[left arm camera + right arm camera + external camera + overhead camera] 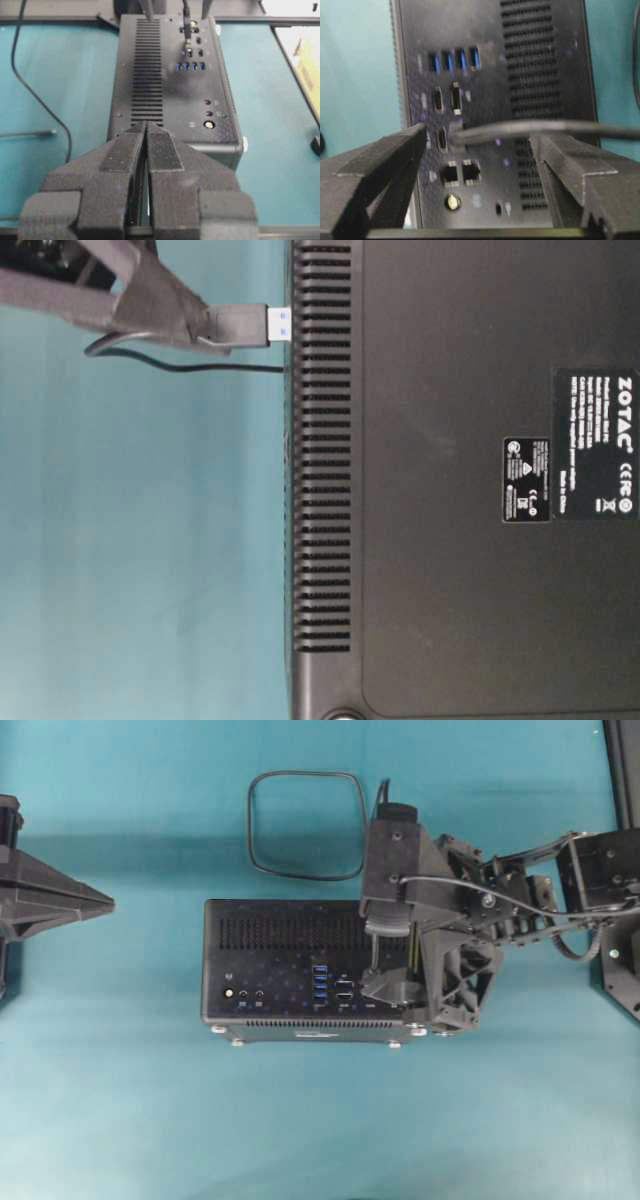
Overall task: Insert the USB into the PC box with both arms.
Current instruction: 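Grasp the black USB cable near its plug with the right gripper, then pull the USB plug out of its current port with the right gripper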
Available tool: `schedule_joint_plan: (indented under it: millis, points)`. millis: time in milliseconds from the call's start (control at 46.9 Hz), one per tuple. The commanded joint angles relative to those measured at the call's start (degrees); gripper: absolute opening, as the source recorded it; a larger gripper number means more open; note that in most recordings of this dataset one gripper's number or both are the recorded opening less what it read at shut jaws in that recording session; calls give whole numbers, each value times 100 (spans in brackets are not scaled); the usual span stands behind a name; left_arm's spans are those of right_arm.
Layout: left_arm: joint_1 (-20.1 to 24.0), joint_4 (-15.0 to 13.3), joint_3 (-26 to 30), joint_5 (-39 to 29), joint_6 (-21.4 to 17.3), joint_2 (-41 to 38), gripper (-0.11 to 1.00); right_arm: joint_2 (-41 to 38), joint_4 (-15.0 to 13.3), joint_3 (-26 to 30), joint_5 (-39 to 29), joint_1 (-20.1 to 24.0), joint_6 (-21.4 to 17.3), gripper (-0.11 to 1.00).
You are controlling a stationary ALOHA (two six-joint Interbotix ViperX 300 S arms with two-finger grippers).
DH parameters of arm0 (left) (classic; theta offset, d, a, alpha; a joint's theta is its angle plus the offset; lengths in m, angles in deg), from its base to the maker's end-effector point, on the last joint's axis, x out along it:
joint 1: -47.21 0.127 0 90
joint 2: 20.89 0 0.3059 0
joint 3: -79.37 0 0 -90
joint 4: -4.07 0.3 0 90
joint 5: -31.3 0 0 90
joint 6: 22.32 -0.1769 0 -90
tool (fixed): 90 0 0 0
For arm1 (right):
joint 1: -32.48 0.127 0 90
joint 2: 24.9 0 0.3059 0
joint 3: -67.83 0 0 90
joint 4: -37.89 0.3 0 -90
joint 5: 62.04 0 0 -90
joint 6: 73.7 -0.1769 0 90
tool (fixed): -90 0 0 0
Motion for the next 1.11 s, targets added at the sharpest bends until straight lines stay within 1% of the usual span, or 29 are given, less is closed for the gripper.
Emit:
schedule_joint_plan:
  millis: [0, 128, 426, 533, 618, 832, 1087]
  points:
    - [0, 18, 62, 62, 26, -26, 0, 35, 0, 35, 97, 0, -62, 82]
    - [0, 18, 53, 62, 26, -9, 0, 26, 9, -35, 202, 0, -62, 77]
    - [0, 9, 79, 70, 35, -9, 0, -9, 70, -114, 290, 9, -62, 75]
    - [0, 9, 79, 62, 44, -9, 0, -9, 79, -114, 290, 9, -62, 72]
    - [0, 18, 79, 70, 70, -9, 0, -9, 105, -114, 290, 18, -62, 65]
    - [0, 9, 70, 70, 79, -9, 0, -9, 211, -114, 290, 35, -53, 42]
    - [0, 18, 62, 70, 79, -9, 0, 35, 229, -141, 299, 88, -44, 22]
